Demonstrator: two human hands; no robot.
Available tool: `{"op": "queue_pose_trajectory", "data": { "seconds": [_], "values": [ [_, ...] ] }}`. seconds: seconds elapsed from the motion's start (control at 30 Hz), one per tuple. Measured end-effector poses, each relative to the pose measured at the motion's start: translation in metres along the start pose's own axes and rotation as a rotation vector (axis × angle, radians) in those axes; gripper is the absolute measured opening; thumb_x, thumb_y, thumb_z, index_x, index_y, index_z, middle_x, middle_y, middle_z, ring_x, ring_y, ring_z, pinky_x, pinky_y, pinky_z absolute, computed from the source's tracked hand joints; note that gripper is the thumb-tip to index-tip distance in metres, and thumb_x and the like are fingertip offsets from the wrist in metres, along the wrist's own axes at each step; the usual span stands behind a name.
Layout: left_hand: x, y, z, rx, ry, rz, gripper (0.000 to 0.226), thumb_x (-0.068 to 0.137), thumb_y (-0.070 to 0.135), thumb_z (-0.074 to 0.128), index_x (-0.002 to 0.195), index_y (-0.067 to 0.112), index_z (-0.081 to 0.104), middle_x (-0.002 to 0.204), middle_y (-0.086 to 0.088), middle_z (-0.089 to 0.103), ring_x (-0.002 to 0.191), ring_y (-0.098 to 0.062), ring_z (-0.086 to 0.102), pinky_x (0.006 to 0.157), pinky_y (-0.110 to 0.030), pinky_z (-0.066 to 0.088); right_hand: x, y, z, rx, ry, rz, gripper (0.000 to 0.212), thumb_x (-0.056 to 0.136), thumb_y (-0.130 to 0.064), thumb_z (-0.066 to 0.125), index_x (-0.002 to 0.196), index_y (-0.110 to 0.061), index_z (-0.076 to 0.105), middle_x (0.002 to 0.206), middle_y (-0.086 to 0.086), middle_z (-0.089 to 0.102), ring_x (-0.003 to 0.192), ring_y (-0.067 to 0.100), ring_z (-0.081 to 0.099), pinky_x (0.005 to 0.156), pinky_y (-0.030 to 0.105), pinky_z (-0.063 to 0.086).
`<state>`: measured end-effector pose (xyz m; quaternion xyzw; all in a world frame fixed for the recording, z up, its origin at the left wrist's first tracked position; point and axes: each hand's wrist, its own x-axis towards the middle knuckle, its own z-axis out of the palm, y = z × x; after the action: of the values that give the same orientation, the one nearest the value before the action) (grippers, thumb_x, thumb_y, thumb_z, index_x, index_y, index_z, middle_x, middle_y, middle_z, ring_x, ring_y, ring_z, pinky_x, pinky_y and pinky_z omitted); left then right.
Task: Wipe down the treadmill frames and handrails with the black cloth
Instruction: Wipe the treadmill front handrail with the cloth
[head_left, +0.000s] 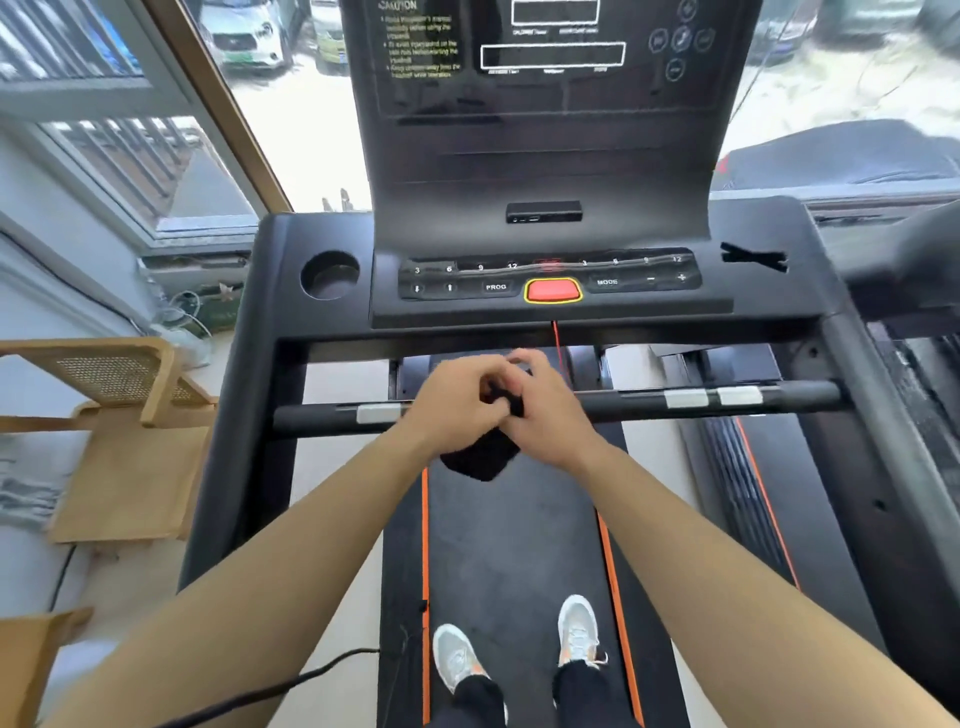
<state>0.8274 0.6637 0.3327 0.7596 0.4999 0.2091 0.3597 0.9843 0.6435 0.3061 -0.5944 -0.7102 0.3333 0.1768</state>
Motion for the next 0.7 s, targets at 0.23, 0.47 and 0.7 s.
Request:
{"op": "queue_pose_trajectory", "data": {
  "seconds": [0.23, 0.47, 0.7],
  "values": [
    [0.051, 0.069, 0.024, 0.165, -0.181, -0.012, 0.026, 0.077, 0.054, 0.076, 0.081, 0.029, 0.07, 0.066, 0.011, 0.059, 0.07, -0.008, 0.056, 0.063, -0.03, 0.041, -0.054, 0.057, -0.113, -0.169, 0.127, 0.126, 0.049, 0.073, -0.055, 0.072, 0.058, -0.019, 0.043, 0.053, -0.004, 0.047, 0.058, 0.02, 0.051, 0.052, 0.034, 0.034],
    [0.111, 0.085, 0.075, 0.738, 0.052, -0.061, 0.027, 0.087, 0.037, 0.069, 0.112, 0.027, 0.065, 0.109, -0.003, 0.066, 0.104, -0.029, 0.06, 0.078, -0.039, 0.046, -0.032, 0.123, -0.155, -0.437, 0.199, 0.166, 0.027, 0.09, -0.041, 0.063, 0.109, -0.022, 0.059, 0.1, 0.006, 0.067, 0.097, 0.032, 0.061, 0.079, 0.042, 0.047],
    [0.071, 0.068, 0.163, 0.683, -0.12, 0.034, 0.067, 0.069, 0.043, 0.066, 0.128, 0.014, 0.052, 0.115, -0.006, 0.06, 0.102, -0.028, 0.058, 0.087, -0.04, 0.048, -0.042, 0.161, -0.092, -0.616, 0.017, -0.045, 0.071, 0.067, -0.042, 0.07, 0.13, -0.013, 0.053, 0.118, 0.006, 0.062, 0.109, 0.029, 0.059, 0.096, 0.041, 0.045]
  ]
}}
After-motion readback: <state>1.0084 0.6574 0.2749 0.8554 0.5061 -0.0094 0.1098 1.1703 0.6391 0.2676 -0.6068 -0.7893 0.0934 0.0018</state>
